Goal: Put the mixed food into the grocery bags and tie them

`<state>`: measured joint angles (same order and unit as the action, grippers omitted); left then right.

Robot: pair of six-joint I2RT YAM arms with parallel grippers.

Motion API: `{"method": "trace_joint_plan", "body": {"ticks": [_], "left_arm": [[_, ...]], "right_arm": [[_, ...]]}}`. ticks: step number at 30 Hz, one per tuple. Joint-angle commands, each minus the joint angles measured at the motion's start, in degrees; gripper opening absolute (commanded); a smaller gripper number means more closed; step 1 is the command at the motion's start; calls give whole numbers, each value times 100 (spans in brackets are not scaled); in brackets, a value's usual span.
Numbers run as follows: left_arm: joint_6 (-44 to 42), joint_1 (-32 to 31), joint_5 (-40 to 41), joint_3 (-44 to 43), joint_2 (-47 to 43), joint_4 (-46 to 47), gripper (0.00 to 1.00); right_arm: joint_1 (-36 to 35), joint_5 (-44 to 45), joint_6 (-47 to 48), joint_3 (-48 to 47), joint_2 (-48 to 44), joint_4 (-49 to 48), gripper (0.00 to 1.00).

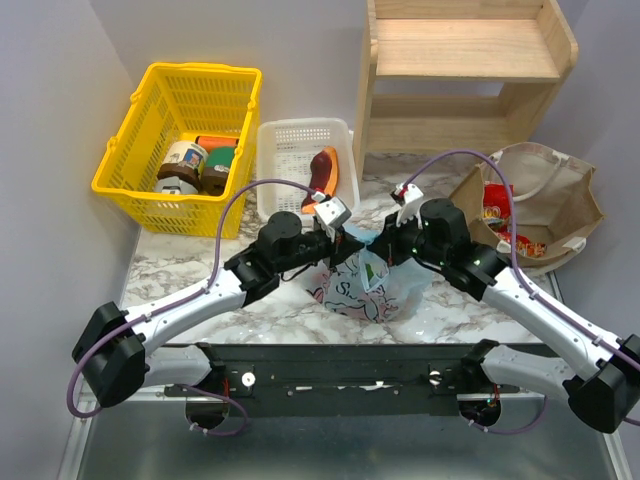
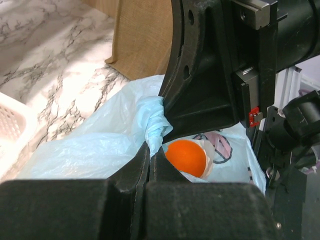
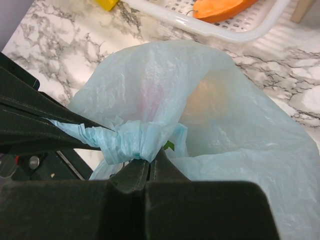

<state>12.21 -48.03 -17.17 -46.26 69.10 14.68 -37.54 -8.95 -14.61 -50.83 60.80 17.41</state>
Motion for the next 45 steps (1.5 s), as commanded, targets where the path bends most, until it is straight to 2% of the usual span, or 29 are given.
{"method": "trace_joint_plan", "body": {"ticks": [1, 3, 5, 6, 9, 11, 14, 17, 22, 27, 31, 35, 41, 45], "left_arm": [[80, -171, 626, 240, -55, 368, 0], [10, -233, 951, 293, 15, 448, 0], [-51, -259, 1327, 319, 51, 518, 0], [-78, -259, 1417, 328, 68, 553, 0], [-210, -259, 1620, 407, 86, 712, 0], [-280, -268, 1629, 442, 86, 817, 0], [-359, -295, 1629, 513, 42, 949, 0], [-403, -312, 1603, 609, -11, 1037, 0], [-640, -382, 1673, 723, -116, 1116, 0], [-1000, -505, 2077, 767, -213, 1099, 0], [-1186, -611, 2393, 829, -292, 1186, 0], [-1405, -620, 2525, 970, -327, 1406, 0], [-1441, -620, 2578, 1058, -283, 1696, 0], [-1362, -620, 2508, 1172, -283, 1995, 0]], "right_arm": [[159, 1388, 134, 222, -200, -141, 1], [151, 1169, 160, 187, -182, -150, 3], [159, 931, 222, 170, -182, -133, 10], [159, 643, 222, 126, -208, -80, 25], [159, 168, 345, 12, -410, 183, 58], [159, -44, 397, -216, -664, 446, 64], [168, -99, 354, -699, -850, 815, 65], [256, -37, 476, -1278, -649, 1141, 59], [834, -686, 854, -1825, 423, 1177, 48], [1134, -1545, 1696, -2221, 1407, 1353, 44], [1196, -2083, 2172, -2116, 1900, 1537, 40], [1196, -3129, 2673, -1484, 1717, 1092, 41], [1205, -3903, 2858, -1097, 1576, 870, 41], [1188, -4526, 2692, -772, 1576, 247, 43]]}}
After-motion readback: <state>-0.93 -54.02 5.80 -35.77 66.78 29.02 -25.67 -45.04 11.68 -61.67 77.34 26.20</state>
